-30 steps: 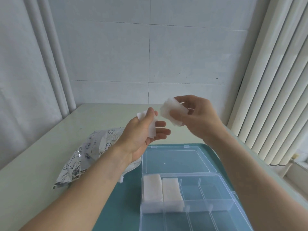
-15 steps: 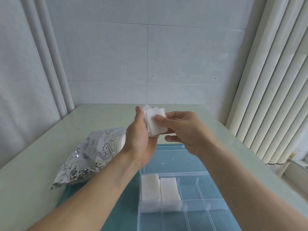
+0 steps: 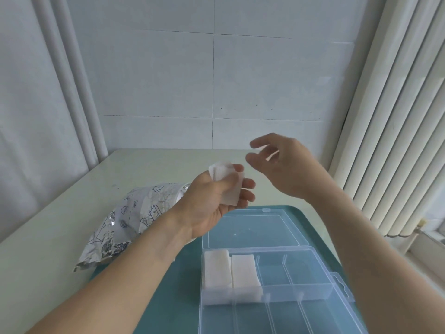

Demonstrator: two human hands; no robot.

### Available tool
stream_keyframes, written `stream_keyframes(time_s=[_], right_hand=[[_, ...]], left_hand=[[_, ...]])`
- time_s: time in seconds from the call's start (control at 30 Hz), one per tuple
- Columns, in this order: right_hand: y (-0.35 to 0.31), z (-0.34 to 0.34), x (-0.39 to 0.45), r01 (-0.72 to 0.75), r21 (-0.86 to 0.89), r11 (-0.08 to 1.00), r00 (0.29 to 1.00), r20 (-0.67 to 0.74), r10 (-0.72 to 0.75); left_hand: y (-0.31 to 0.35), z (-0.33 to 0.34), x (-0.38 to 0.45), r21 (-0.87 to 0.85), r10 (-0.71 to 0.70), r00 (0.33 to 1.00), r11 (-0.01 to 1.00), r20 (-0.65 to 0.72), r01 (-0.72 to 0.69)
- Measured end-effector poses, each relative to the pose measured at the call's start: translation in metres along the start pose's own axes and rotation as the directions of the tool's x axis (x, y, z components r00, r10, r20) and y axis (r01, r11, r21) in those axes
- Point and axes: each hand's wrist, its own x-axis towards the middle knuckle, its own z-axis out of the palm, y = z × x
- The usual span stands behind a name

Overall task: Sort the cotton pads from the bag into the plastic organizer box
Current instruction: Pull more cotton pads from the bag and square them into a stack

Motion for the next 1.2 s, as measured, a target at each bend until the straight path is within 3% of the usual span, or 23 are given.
stream_keyframes(time_s=[0.1, 0.23, 0.33, 0.43, 0.5, 0.57, 0.67, 0.77, 0.87, 0.93, 1.03, 1.1, 1.2], right_hand=[[0.004, 0.003, -0.001, -0.014, 0.201, 0.980, 0.974, 0.226, -0.032], [0.005, 0.002, -0.003, 0.021, 0.316, 0.949, 0.955, 0.275, -0.113], [0.007, -0.001, -0.001, 0.024, 0.432, 0.902, 0.968, 0.214, -0.128], [0.011, -0.008, 0.004, 0.081, 0.533, 0.842, 0.996, -0.010, -0.090], [0.012, -0.017, 0.005, 0.149, 0.475, 0.868, 0.988, -0.031, -0.152], [0.010, -0.024, 0.000, 0.194, 0.360, 0.913, 0.957, 0.135, -0.256], [0.002, -0.017, -0.007, 0.175, 0.161, 0.971, 0.914, 0.341, -0.221], [-0.002, 0.002, -0.006, 0.175, 0.062, 0.983, 0.960, 0.210, -0.184], [0.002, 0.010, -0.003, 0.203, 0.011, 0.979, 0.978, 0.043, -0.203], [0.005, 0.008, -0.002, 0.215, -0.001, 0.977, 0.972, 0.097, -0.214], [0.004, 0.010, -0.005, 0.250, -0.023, 0.968, 0.920, 0.318, -0.230], [0.003, 0.019, -0.007, 0.271, -0.057, 0.961, 0.911, 0.337, -0.237], [-0.002, 0.026, -0.009, 0.267, 0.057, 0.962, 0.908, 0.319, -0.271]], left_hand=[[0.004, 0.001, -0.004, 0.147, -0.010, 0.986, 0.989, 0.169, -0.015], [0.004, 0.000, -0.008, 0.229, -0.091, 0.964, 0.973, 0.249, 0.033], [0.005, -0.002, -0.008, 0.261, -0.143, 0.962, 0.962, 0.233, 0.080], [0.005, -0.004, -0.006, 0.272, -0.225, 0.959, 0.947, 0.171, 0.173], [0.005, -0.005, -0.003, 0.220, -0.249, 0.965, 0.949, 0.076, 0.228], [0.006, -0.005, 0.000, 0.079, -0.307, 0.951, 0.950, 0.035, 0.303], [0.010, -0.003, -0.002, -0.060, -0.385, 0.917, 0.918, 0.103, 0.393], [0.011, 0.001, -0.006, -0.053, -0.400, 0.899, 0.909, 0.178, 0.415], [0.007, 0.000, -0.002, -0.072, -0.350, 0.930, 0.930, 0.114, 0.359], [0.007, -0.002, 0.000, -0.105, -0.306, 0.948, 0.943, 0.090, 0.314], [0.004, -0.005, 0.003, -0.183, -0.271, 0.959, 0.942, 0.081, 0.281], [0.003, -0.004, 0.002, -0.158, -0.267, 0.954, 0.945, 0.138, 0.287], [0.004, -0.002, -0.001, -0.129, -0.260, 0.946, 0.949, 0.192, 0.287]])
